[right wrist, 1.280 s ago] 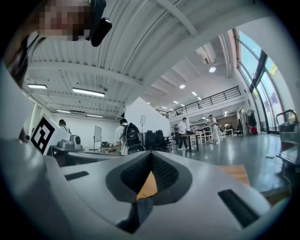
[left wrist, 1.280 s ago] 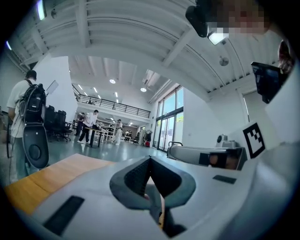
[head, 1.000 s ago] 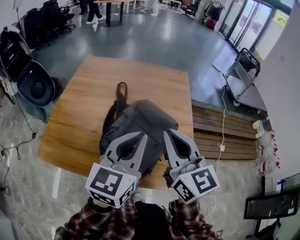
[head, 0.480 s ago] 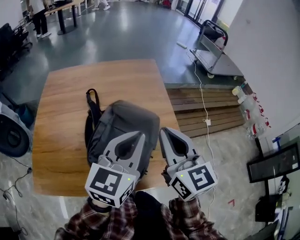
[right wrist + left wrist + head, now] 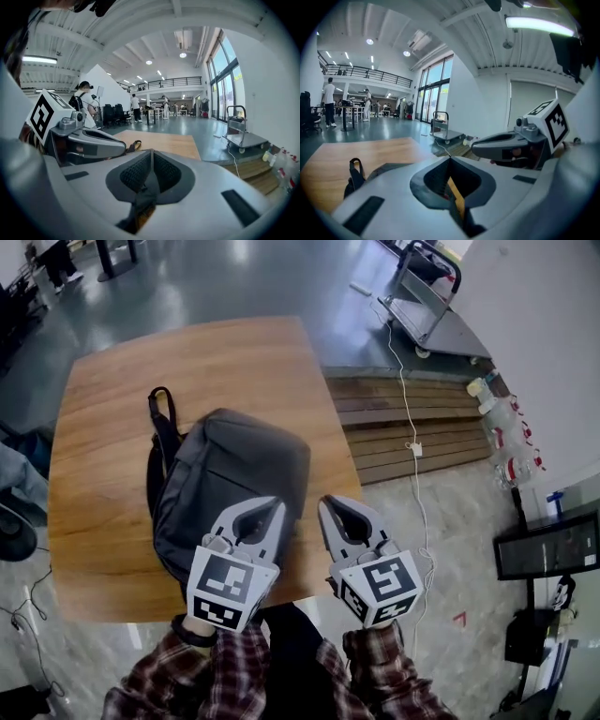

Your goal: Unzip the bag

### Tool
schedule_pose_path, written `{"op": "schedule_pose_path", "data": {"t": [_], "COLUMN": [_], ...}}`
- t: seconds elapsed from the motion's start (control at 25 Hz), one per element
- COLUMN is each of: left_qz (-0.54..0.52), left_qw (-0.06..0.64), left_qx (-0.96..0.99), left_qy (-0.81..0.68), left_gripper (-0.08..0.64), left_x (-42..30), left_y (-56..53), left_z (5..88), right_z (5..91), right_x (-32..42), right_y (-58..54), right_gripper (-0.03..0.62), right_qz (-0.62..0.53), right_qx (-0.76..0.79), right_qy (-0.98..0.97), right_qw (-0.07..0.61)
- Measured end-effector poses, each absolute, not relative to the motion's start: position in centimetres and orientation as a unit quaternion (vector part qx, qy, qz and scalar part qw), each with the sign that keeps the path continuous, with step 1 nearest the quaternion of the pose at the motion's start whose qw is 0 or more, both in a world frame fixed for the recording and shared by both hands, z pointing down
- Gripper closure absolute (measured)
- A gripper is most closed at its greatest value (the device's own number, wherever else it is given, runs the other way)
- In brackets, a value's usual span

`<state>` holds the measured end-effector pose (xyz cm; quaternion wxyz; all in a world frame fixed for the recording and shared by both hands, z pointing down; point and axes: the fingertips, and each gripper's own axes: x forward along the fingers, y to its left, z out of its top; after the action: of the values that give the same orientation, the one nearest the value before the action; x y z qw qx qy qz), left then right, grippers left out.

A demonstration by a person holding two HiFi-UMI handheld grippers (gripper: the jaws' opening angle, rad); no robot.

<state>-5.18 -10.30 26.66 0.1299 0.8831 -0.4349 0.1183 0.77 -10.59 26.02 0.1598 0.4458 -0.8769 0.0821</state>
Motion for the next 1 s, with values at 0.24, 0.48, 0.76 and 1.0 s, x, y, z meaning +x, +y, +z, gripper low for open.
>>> {"op": "schedule_pose_path", "data": {"t": [0.24, 0.48, 0.76, 1.0], "left_qz": [0.201, 0.249, 0.266, 0.258], "left_qw": [0.188, 0.241, 0.286, 0.302], "left_qx": [0.866, 0.843, 0.820, 0.816], "left_qy": [-0.419, -0.412, -0.417, -0.419], "left_gripper": [0.552, 0.552, 0.552, 0.552], "left_x": [-4.6, -4.4, -4.4, -4.4], "left_y": [-10.5, -10.0, -8.8, -8.9], "left_z": [36.0, 43.5, 48.7, 49.4], "right_z": [35.5, 43.4, 48.7, 51.2], "right_x": [2.6, 3.5, 3.4, 1.6], "right_y": [-10.6, -9.1, -8.3, -7.3], "right_gripper": [0.581, 0.581, 0.581, 0.561], "right_qz": [0.154, 0.221, 0.256, 0.164], "right_qx": [0.441, 0.433, 0.408, 0.300], "right_qy": [-0.857, -0.839, -0.833, -0.863], "right_qw": [0.217, 0.246, 0.274, 0.373]}}
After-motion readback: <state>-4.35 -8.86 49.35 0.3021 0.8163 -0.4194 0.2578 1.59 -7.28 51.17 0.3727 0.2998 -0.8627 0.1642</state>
